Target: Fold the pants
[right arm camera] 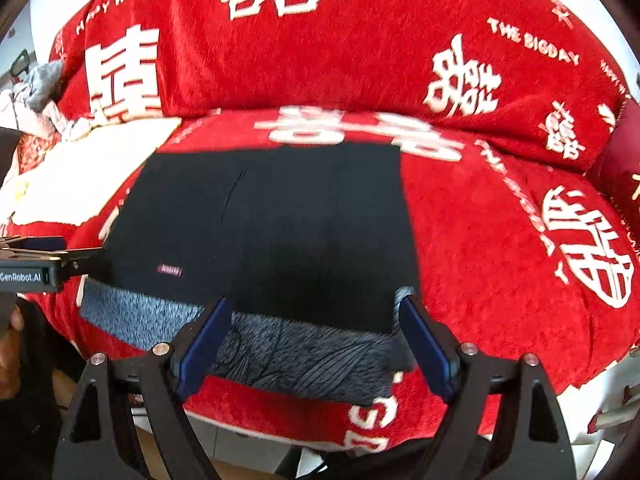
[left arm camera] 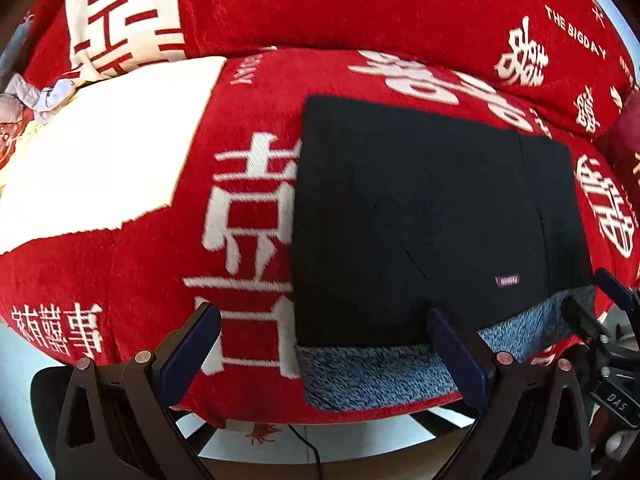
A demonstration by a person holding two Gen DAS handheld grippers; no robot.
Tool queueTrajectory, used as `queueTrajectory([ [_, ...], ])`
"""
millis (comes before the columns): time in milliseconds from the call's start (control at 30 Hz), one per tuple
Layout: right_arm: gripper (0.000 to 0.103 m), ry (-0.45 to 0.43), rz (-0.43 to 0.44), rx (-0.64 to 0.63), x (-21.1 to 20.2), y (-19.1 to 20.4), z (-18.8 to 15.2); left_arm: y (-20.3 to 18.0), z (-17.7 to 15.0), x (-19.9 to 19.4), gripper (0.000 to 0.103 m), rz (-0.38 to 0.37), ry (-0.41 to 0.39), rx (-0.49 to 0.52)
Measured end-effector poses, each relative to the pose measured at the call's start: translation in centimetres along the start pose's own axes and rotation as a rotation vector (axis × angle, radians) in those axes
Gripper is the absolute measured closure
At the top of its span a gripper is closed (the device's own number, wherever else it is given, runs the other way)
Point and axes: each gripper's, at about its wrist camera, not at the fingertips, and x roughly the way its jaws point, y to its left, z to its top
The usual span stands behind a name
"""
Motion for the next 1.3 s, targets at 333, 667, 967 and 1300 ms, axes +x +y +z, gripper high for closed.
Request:
queueTrajectory([
  [333,0.014,-0.068,-0.049,-0.064,-2.4,1.6,0.8,-1.7,-1.0,-1.0,0.000,0.045,-0.035,0.068],
  [667,0.014,0.030,0.016,-0.056,0.6,2.8,0.3,-1.5,-1.4,-0.4,0.000,0.037,-0.022,0.061],
  [967,0.014,-0.060,-0.043,0.018,-2.4,-1.1,1.4,-2.1,-1.2,-1.4,0.000,0.058,-0.058,0.093],
  [1300,0.008,0.083,0.012,0.029,4.4,-0.7,4.1,-0.7,0.3,-0.2,0.000,-0.060,0.015,0.041],
])
